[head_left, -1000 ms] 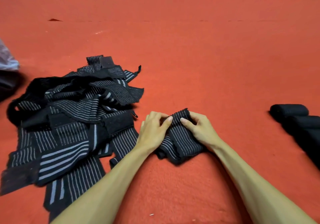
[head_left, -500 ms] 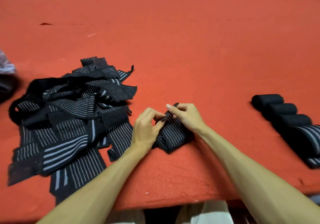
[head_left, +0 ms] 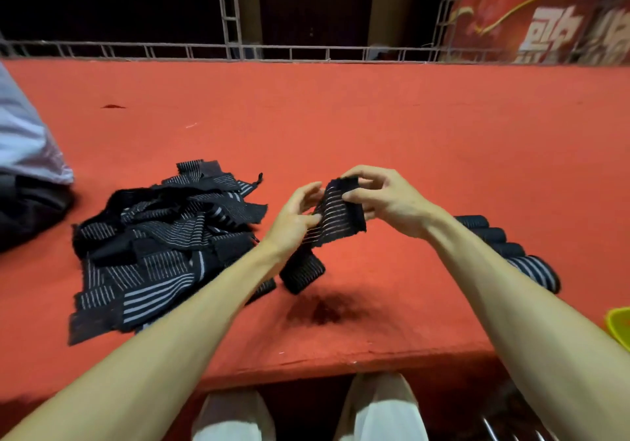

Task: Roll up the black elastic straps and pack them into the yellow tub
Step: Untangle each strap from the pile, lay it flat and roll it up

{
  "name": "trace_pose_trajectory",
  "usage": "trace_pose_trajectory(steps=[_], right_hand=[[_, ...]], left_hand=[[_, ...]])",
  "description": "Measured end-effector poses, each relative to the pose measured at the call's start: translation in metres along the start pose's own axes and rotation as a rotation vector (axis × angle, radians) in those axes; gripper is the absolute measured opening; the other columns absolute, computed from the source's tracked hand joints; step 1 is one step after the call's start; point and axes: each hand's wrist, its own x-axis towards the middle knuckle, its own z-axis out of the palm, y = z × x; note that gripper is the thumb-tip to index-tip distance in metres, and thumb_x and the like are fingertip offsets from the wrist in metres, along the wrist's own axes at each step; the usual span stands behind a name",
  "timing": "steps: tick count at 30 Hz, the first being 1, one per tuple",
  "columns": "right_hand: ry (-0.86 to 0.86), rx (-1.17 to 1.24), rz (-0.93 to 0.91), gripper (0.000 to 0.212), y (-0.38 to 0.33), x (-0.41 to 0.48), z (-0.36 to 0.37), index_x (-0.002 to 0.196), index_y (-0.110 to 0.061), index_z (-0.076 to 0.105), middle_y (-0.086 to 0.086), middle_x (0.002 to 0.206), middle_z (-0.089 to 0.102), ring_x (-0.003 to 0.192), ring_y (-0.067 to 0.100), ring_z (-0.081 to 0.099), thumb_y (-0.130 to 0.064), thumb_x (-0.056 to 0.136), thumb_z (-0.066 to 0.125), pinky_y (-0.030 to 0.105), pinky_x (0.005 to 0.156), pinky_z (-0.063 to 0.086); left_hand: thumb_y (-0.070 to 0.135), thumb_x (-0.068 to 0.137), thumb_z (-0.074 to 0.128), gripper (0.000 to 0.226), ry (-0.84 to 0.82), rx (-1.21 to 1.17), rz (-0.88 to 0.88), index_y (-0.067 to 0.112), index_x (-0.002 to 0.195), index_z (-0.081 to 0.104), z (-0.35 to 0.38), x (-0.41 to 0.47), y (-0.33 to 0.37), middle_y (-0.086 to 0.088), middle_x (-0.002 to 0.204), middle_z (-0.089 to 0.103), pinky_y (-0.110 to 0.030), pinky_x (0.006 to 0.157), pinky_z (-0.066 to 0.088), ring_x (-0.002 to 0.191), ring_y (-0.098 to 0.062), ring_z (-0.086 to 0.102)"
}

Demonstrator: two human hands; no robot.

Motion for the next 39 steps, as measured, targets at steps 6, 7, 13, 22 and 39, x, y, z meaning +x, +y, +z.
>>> trace_pose_trajectory(steps=[6, 7, 13, 22, 39], right_hand=[[0.073, 0.07, -0.086, 0.024, -0.047, -0.018, -0.013, 0.105, -0.012, 0.069, 0.011, 0.093, 0.068, 0.081, 0.02, 0.063, -0.001, 0.084, 0.068, 0.027, 0.068, 0.05], [0.11, 0.089, -0.086, 0.023, -0.05, -0.019, -0.015, 0.105, -0.011, 0.07, 0.011, 0.091, 0.069, 0.078, 0.019, 0.064, -0.003, 0.083, 0.07, 0.027, 0.066, 0.05], [0.204, 0.142, -0.093, 0.018, -0.055, -0.027, -0.03, 0.101, -0.007, 0.07, 0.01, 0.089, 0.072, 0.072, 0.018, 0.068, -0.01, 0.083, 0.072, 0.029, 0.066, 0.055], [0.306, -0.179, 0.041, 0.014, 0.006, 0.003, -0.062, 0.079, -0.012, 0.067, -0.002, 0.07, 0.068, 0.059, 0.005, 0.061, -0.022, 0.082, 0.075, 0.024, 0.059, 0.049], [0.487, 0.219, 0.192, 0.027, 0.046, 0.007, -0.086, 0.08, -0.013, 0.062, -0.002, 0.062, 0.065, 0.049, 0.01, 0.059, -0.038, 0.09, 0.065, 0.023, 0.052, 0.05]], left_hand=[[0.003, 0.092, 0.06, 0.027, -0.293, 0.115, -0.026, 0.015, 0.116, 0.064, 0.013, -0.012, 0.03, 0.002, 0.112, 0.07, -0.018, 0.088, 0.048, 0.104, -0.009, 0.062], [0.009, 0.093, 0.06, 0.021, -0.308, 0.144, -0.031, 0.018, 0.111, 0.066, 0.014, -0.015, 0.034, 0.005, 0.108, 0.071, -0.021, 0.086, 0.048, 0.099, -0.009, 0.063], [0.021, 0.091, 0.059, 0.028, -0.442, -0.05, -0.115, 0.006, 0.114, 0.064, 0.024, -0.029, 0.055, -0.009, 0.108, 0.067, -0.033, 0.081, 0.048, 0.092, -0.021, 0.061], [0.014, 0.093, 0.061, 0.02, -0.337, -0.344, -0.333, 0.004, 0.109, 0.066, 0.061, -0.006, 0.011, -0.004, 0.094, 0.071, -0.023, 0.07, 0.057, 0.08, -0.011, 0.067], [0.009, 0.098, 0.052, 0.016, -0.637, -0.301, -0.416, 0.007, 0.113, 0.057, 0.108, 0.002, -0.025, 0.005, 0.081, 0.065, -0.013, 0.05, 0.047, 0.063, -0.002, 0.061]])
